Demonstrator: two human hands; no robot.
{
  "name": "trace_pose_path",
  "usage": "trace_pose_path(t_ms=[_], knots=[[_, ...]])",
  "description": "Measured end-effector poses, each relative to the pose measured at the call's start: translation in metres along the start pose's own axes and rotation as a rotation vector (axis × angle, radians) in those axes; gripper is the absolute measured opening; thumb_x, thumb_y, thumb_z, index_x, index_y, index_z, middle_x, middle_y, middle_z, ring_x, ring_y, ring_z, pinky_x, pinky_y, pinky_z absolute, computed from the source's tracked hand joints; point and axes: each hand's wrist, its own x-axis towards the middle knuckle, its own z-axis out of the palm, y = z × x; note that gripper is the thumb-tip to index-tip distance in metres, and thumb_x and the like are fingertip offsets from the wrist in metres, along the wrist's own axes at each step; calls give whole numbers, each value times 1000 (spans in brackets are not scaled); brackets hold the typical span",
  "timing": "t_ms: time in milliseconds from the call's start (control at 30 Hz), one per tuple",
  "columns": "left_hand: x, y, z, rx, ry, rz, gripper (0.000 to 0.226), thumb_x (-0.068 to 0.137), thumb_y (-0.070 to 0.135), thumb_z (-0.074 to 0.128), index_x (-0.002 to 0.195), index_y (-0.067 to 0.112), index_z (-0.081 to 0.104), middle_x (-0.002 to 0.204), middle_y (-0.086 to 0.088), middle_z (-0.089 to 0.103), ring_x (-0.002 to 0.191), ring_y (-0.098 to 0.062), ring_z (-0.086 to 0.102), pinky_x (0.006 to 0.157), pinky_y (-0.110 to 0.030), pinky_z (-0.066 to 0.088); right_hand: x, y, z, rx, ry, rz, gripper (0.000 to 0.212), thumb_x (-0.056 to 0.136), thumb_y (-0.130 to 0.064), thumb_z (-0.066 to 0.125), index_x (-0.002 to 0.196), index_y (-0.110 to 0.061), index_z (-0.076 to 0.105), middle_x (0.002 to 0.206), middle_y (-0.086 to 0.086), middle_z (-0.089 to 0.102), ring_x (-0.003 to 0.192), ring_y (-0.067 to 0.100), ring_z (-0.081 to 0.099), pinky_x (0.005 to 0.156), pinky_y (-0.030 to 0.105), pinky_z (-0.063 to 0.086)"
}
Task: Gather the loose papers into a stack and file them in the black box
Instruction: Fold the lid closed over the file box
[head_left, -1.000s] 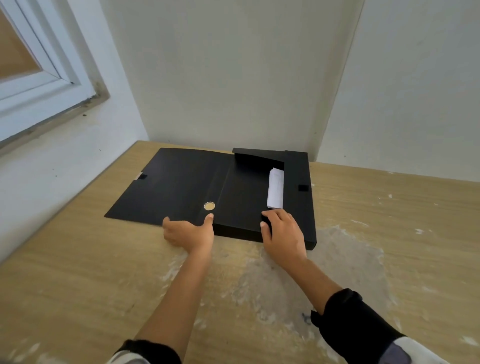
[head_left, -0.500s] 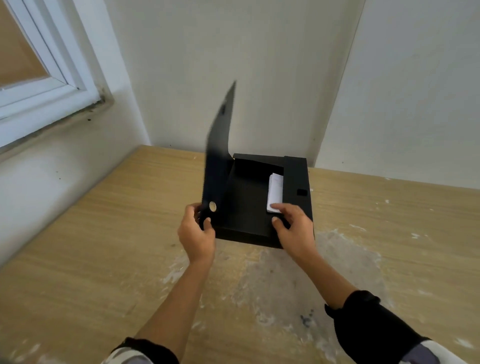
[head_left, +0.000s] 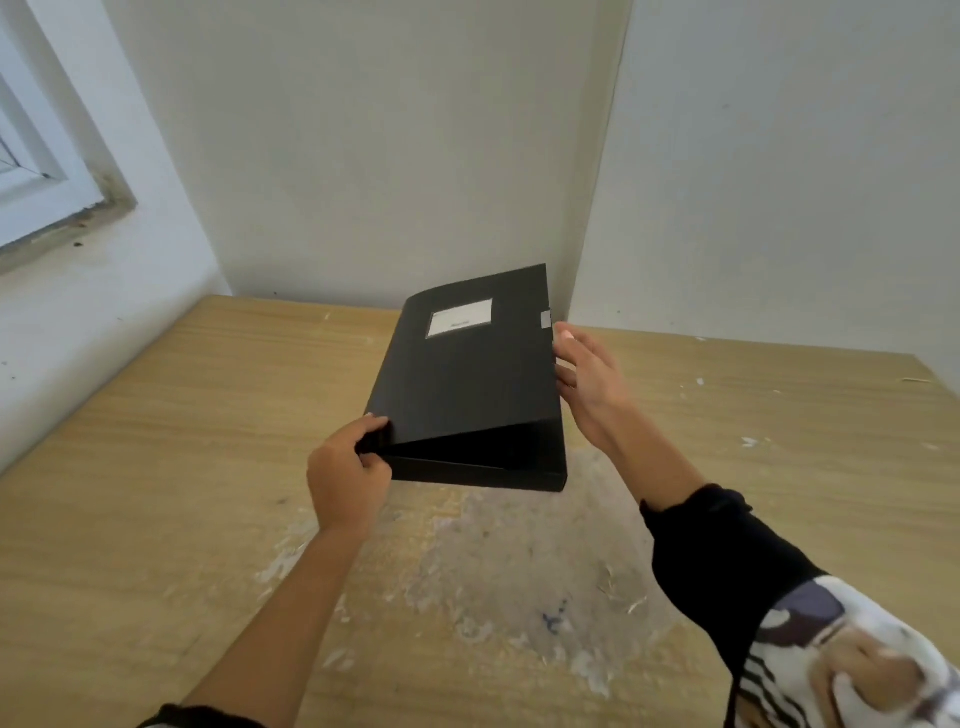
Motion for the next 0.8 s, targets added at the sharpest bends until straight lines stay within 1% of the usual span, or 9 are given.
trace_pose_path(t_ms=[100, 200, 267, 367, 433, 500, 600, 700, 800], knots=[[5, 3, 2, -9, -76, 22, 47, 69, -17, 44, 100, 7, 71, 108, -15, 71, 91, -31, 66, 78, -34, 53, 10, 1, -5, -255, 59, 70, 29, 92, -15, 51, 121, -17, 53, 119, 9, 61, 104, 24, 61, 92, 38, 52], [12, 6, 6, 14, -134, 83, 36, 77, -11, 45, 98, 6, 70, 109, -15, 70, 92, -31, 66, 79, -35, 51, 16, 10, -11, -736, 89, -20, 33, 88, -12, 57, 120, -16, 53, 118, 10, 58, 95, 17, 56, 76, 28, 47], [16, 6, 11, 69, -203, 145, 29, 83, -4, 49, 102, 5, 69, 112, -14, 68, 101, -27, 63, 85, -30, 47, 20, 21, -13, -1028, 95, -140, 34, 87, -13, 57, 120, -15, 53, 123, 12, 51, 93, 17, 48, 75, 26, 40], [20, 4, 18, 161, -299, 185, 32, 84, 0, 52, 114, 4, 62, 116, -12, 62, 106, -25, 57, 89, -30, 45, 27, 38, -12, -1276, 63, -280, 36, 92, -23, 49, 127, -16, 50, 136, 13, 42, 118, 26, 44, 96, 34, 42], [21, 1, 20, 200, -348, 192, 37, 85, 0, 50, 121, 4, 57, 119, -12, 57, 109, -25, 53, 92, -31, 43, 32, 49, -9, -1453, -42, -333, 44, 95, -31, 38, 137, -15, 38, 148, 9, 33, 137, 28, 26, 110, 42, 31], [21, -2, 21, 224, -388, 198, 38, 86, 0, 48, 123, 4, 55, 124, -11, 55, 114, -25, 51, 95, -31, 42, 34, 61, -6, -1529, -129, -294, 51, 97, -33, 29, 143, -11, 22, 155, 8, 20, 144, 26, 9, 115, 43, 19], [21, -3, 23, 249, -426, 188, 39, 87, 2, 45, 125, 7, 53, 136, -10, 51, 129, -25, 42, 105, -38, 38, 36, 75, -3, -1576, -165, -239, 55, 98, -32, 22, 145, -6, 7, 157, 12, 9, 144, 27, -1, 119, 41, 13], [18, 0, 24, 288, -442, 167, 40, 89, 4, 43, 128, 8, 50, 141, -8, 47, 136, -25, 35, 110, -39, 33, 33, 72, -2, -1574, -198, -201, 56, 98, -31, 22, 144, -5, 5, 157, 13, 6, 144, 28, -2, 119, 41, 11], [20, 5, 23, 303, -450, 156, 38, 89, 4, 44, 127, 7, 49, 139, -10, 48, 129, -27, 42, 105, -39, 38, 30, 63, -3, -1461, -197, -206, 54, 98, -30, 26, 144, -6, 11, 156, 12, 12, 144, 27, 2, 119, 41, 11]])
